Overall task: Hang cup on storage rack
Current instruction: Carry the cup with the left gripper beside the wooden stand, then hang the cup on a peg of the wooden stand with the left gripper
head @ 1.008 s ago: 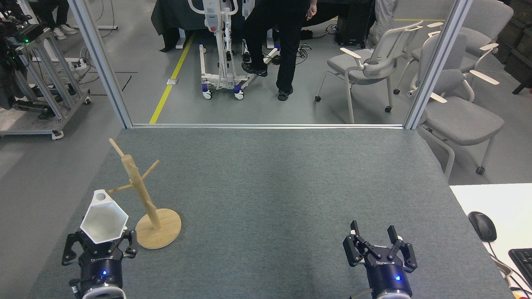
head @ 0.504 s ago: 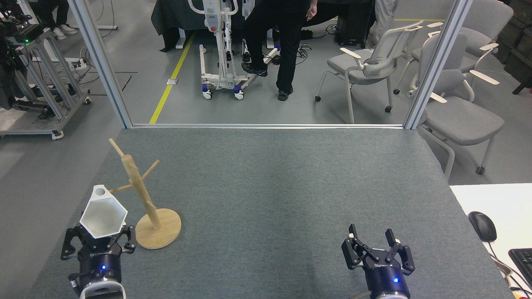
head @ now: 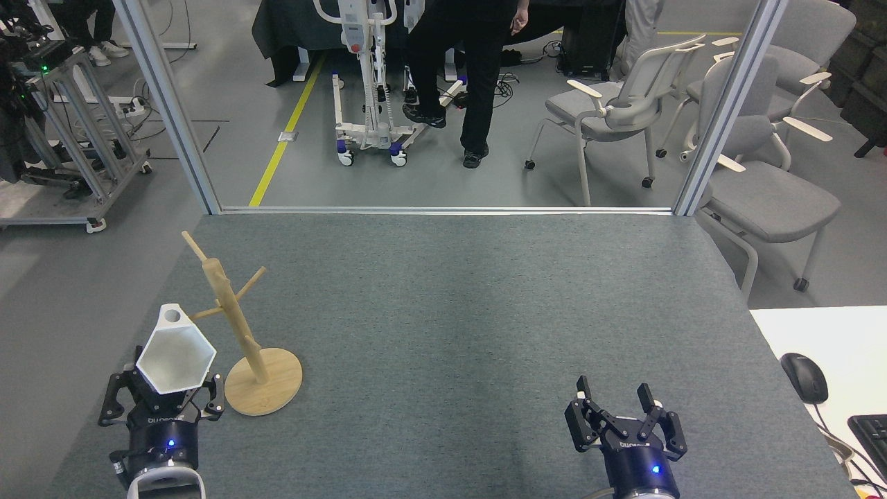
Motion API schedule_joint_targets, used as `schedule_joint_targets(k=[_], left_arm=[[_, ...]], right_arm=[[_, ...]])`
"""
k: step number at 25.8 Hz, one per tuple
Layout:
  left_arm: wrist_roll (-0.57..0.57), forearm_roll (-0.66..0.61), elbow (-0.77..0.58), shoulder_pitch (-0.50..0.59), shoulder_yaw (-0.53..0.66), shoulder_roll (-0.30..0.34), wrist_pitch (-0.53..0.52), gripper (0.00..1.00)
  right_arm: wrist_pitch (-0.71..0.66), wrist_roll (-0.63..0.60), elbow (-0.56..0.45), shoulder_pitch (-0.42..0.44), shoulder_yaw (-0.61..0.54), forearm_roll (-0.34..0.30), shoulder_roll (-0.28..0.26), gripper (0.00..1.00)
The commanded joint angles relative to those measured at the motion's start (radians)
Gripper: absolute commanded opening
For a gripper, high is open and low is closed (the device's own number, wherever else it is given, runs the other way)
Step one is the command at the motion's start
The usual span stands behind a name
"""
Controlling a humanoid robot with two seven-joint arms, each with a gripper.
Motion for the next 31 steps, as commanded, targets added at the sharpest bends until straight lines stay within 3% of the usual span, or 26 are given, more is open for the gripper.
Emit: schedule_joint_targets(k=[1, 16, 17, 21, 31], left_arm=[[-0.002, -0.037, 0.007, 0.000, -0.010, 0.005, 0.001, 0.00], [-0.002, -0.055, 0.018, -0.022, -0.040, 0.014, -0.005, 0.00], [0.001, -0.055, 0.025, -0.025, -0.043, 0.014, -0.004, 0.13], [0.013, -0.055, 0.024, -0.037, -0.059, 0.014, 0.005, 1.00], [0.015, -0.055, 0.028, -0.040, -0.082, 0.014, 0.004, 1.00]], right_arm=[[-0.001, 0.000, 0.000, -0.001, 0.000, 0.000, -0.001, 1.00], [-0.001, 0.000, 0.000, 0.000, 0.000, 0.008, -0.001, 1.00], [0.001, 0.000, 0.000, 0.000, 0.000, 0.008, -0.001, 1.00], [0.004, 0.000, 0.000, 0.000, 0.000, 0.008, -0.003, 1.00], [0.012, 0.003, 0.002, -0.001, -0.006, 0.008, -0.001, 1.00]])
